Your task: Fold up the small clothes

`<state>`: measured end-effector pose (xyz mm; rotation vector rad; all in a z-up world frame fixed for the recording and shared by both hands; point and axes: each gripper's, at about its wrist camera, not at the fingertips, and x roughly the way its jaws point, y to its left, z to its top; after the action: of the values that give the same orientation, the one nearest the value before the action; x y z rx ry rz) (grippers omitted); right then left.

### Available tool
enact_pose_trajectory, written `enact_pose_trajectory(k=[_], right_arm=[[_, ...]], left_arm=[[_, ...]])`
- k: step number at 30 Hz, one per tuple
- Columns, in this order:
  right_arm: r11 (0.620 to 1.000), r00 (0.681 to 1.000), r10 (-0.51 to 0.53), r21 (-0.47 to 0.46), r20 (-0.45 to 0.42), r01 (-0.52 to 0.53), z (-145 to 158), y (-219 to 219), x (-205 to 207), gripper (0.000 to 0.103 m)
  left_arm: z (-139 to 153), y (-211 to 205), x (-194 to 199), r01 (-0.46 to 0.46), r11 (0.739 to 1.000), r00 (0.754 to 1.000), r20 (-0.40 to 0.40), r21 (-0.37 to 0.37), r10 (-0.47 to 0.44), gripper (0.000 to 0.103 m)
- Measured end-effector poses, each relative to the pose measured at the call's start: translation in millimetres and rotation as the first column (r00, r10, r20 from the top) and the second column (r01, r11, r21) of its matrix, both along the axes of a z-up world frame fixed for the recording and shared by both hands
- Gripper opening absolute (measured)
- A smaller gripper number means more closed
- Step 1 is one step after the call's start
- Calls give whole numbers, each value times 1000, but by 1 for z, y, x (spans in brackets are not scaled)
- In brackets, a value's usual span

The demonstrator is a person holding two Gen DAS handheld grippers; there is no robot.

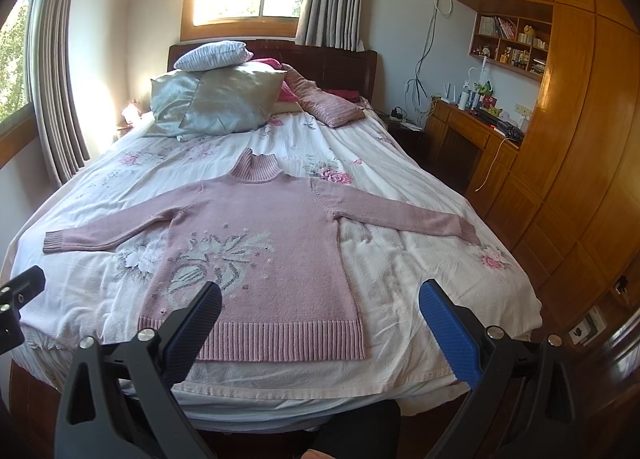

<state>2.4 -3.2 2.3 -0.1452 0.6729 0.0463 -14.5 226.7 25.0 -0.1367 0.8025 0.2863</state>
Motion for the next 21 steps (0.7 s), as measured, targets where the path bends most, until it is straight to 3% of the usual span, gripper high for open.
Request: enact_pose_trajectory(k=[21], right_arm=[[1000, 1000, 1, -2, -1, -1, 0, -5, -1, 99]], left_arm=[[0, 2, 0, -3, 1000, 1000, 1, 0, 3, 100]])
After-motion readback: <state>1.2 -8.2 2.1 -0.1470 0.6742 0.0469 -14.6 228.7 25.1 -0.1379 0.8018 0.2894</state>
